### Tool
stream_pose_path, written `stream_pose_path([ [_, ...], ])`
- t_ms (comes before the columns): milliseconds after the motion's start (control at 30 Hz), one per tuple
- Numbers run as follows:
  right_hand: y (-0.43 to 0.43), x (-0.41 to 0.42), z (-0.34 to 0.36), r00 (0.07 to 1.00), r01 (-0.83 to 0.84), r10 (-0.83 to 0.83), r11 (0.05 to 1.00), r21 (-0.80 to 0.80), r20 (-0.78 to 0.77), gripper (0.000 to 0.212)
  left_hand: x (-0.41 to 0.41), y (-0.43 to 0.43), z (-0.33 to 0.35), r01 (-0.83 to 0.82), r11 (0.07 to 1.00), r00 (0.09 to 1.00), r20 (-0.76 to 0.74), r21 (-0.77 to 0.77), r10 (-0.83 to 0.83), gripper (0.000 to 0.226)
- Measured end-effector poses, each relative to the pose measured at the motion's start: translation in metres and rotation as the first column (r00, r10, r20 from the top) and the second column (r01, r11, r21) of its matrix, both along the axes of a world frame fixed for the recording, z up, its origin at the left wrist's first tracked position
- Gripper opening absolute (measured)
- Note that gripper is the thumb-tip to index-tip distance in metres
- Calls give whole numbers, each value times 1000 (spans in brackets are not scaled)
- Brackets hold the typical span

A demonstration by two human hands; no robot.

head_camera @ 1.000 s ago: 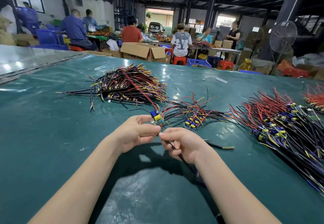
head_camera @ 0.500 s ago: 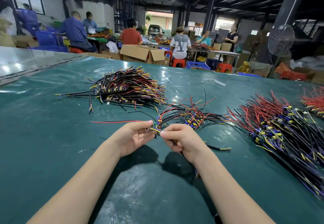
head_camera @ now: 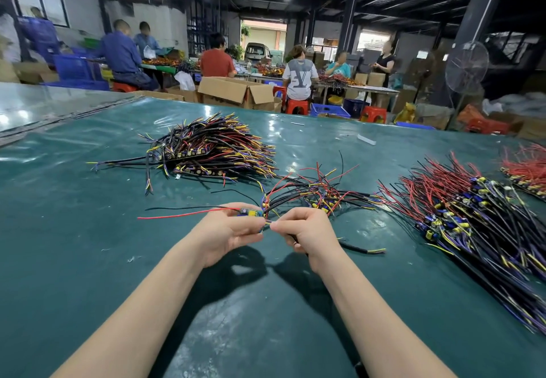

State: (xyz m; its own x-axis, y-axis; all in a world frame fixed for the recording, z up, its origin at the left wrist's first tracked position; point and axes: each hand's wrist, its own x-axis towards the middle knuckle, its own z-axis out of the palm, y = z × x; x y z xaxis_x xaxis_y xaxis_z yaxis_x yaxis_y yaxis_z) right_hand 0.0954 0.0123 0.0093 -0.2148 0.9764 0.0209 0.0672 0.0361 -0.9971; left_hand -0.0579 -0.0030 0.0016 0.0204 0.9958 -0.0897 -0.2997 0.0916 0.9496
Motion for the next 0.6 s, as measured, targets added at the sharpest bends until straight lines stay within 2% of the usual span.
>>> stream_pose_path([
  [67, 0, -1, 0, 999, 22, -23, 1000, 22, 39, 28, 3, -1, -1, -81, 994, 979, -182, 76, 93, 21],
  [167, 0, 1, 2, 998, -16, 10, 996, 85, 68, 32, 5, -1, 0, -125, 984, 961, -233, 124, 151, 26],
  [267, -2, 1, 4, 986, -112, 94, 985, 130, 137, 29, 5, -2, -1, -97, 990, 974, -197, 101, 116, 26],
  [367, -2, 1, 3, 973, -130, 90, 974, 183, 211, 30, 6, -2, -2, -24, 1000, 994, -105, 7, 25, 26],
  [433, 0, 0, 4, 933, -129, 24, 953, 273, 358, 34, 4, -1, -2, 35, 997, 997, -64, -72, -40, 27],
  [500, 1, -4, 5, 855, -151, -57, 924, 352, 516, 38, 1, -1, -2, 78, 988, 996, -42, -134, -84, 28],
  [533, 0, -6, 5, 837, -152, -79, 917, 370, 541, 39, 0, -1, -1, 80, 985, 996, -23, -152, -84, 28],
  [600, 0, -8, 5, 858, -164, -35, 927, 338, 512, 37, -2, -1, 0, 57, 981, 997, 53, -184, -48, 30],
])
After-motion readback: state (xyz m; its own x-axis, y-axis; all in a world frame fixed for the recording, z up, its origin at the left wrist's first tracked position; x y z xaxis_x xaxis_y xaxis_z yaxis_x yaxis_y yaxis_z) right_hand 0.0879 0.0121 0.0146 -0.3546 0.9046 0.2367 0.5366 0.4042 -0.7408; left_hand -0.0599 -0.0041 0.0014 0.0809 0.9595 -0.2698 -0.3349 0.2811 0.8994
